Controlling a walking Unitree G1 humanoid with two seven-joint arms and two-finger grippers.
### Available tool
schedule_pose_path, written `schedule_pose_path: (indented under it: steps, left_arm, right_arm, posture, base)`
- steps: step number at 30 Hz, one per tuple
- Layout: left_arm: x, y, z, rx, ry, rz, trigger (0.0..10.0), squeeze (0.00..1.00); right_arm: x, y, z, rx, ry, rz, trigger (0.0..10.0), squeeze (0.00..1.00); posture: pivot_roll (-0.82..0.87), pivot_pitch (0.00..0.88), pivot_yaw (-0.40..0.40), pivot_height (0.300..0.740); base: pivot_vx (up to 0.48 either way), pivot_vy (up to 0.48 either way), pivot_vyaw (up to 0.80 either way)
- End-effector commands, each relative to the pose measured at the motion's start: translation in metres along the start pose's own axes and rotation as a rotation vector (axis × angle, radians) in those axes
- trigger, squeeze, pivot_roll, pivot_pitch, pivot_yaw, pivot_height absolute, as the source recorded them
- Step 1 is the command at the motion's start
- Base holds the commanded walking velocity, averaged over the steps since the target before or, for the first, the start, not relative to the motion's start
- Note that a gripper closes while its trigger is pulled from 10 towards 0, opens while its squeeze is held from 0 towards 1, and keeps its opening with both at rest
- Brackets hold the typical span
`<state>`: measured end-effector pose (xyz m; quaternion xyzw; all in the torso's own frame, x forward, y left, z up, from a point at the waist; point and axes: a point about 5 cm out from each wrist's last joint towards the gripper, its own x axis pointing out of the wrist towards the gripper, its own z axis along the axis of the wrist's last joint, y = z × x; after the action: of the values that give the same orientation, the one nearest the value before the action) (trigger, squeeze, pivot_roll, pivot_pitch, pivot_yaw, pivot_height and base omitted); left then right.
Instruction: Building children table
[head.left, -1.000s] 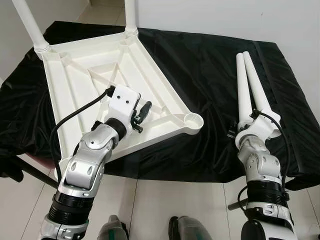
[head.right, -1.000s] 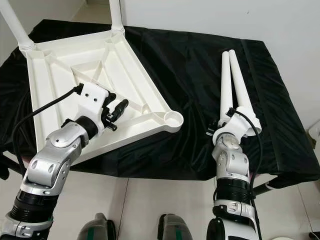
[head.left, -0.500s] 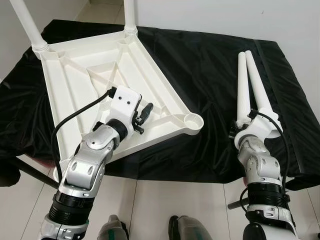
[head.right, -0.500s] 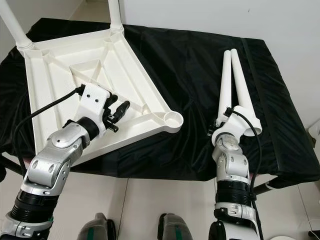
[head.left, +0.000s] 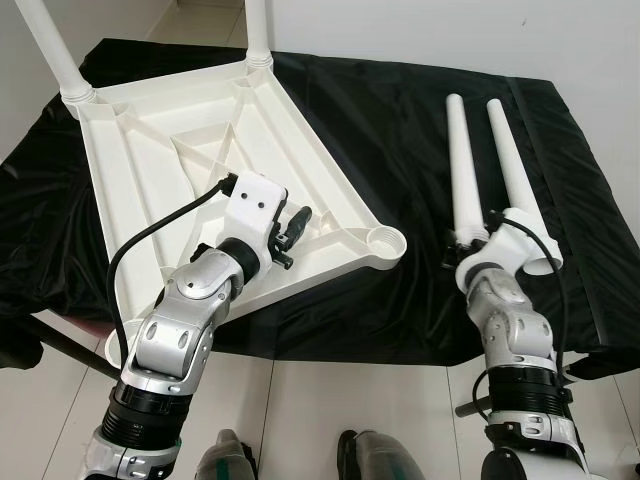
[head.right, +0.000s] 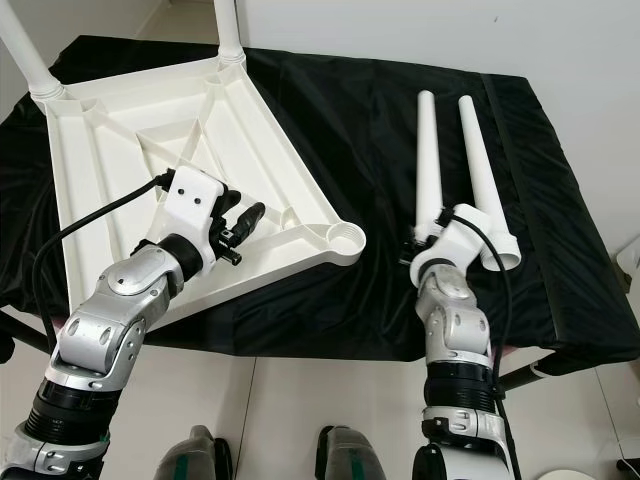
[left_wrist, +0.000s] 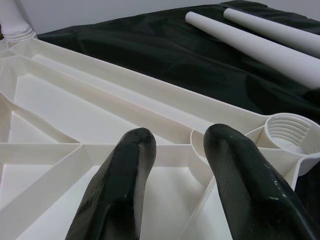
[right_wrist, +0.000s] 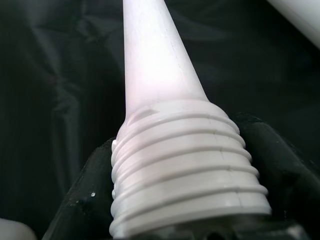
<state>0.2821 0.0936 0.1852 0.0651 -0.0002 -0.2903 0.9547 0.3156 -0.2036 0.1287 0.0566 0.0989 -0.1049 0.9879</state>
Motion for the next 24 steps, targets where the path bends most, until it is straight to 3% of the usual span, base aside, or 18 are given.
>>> schedule_pose_path:
  steps: [1, 2, 4, 5, 6, 9, 13, 19, 24]
  left_arm:
    - [-0.003, -0.004, 0.003, -0.013, -0.012, -0.064, 10.0, 0.0]
    - [-0.004, -0.005, 0.004, -0.027, -0.018, -0.089, 10.0, 0.0]
    - [-0.004, -0.005, 0.004, -0.027, -0.018, -0.089, 10.0, 0.0]
    - [-0.005, -0.006, 0.006, -0.035, -0.026, -0.115, 10.0, 0.0]
    - [-0.007, -0.009, 0.008, -0.039, -0.038, -0.162, 10.0, 0.0]
    - [-0.007, -0.009, 0.008, -0.039, -0.038, -0.162, 10.0, 0.0]
    - [-0.02, -0.019, 0.015, -0.009, -0.059, -0.36, 10.0, 0.0]
    - [-0.032, -0.026, 0.012, 0.01, -0.012, -0.512, 10.0, 0.0]
    - [-0.037, -0.029, 0.012, 0.012, 0.001, -0.562, 10.0, 0.0]
  right_arm:
    - [-0.003, -0.001, 0.005, -0.007, -0.045, 0.003, 0.0, 0.0]
    - [-0.003, -0.002, 0.008, -0.009, -0.063, -0.006, 3.6, 0.0]
    - [-0.003, -0.002, 0.008, -0.009, -0.063, -0.006, 3.6, 0.0]
    - [-0.002, -0.003, 0.011, -0.012, -0.081, -0.018, 10.0, 0.0]
    - [-0.001, -0.005, 0.016, -0.015, -0.104, -0.043, 10.0, 0.0]
    - [-0.001, -0.005, 0.016, -0.015, -0.104, -0.043, 10.0, 0.0]
    - [0.001, -0.013, 0.026, 0.001, -0.15, -0.124, 10.0, 0.0]
    - [0.002, -0.02, 0.034, 0.029, -0.186, -0.218, 10.0, 0.0]
    - [0.001, -0.022, 0.035, 0.047, -0.186, -0.249, 10.0, 0.0]
  posture:
    - [-0.07, 0.075, -0.006, 0.74]
    - [-0.07, 0.075, -0.006, 0.74]
    - [-0.07, 0.075, -0.006, 0.74]
    - [-0.07, 0.071, -0.007, 0.74]
    - [-0.07, 0.071, -0.01, 0.74]
    - [-0.07, 0.071, -0.01, 0.74]
    - [-0.07, 0.063, -0.015, 0.74]
    - [-0.07, 0.054, -0.014, 0.74]
    - [-0.07, 0.052, -0.014, 0.74]
  base:
    - [0.0, 0.0, 0.0]
    - [0.0, 0.0, 0.0]
    - [0.0, 0.0, 0.0]
    - [0.0, 0.0, 0.0]
    - [0.0, 0.0, 0.0]
    - [0.0, 0.0, 0.0]
    - [0.0, 0.0, 0.0]
    - [0.0, 0.0, 0.0]
    - [0.0, 0.0, 0.0]
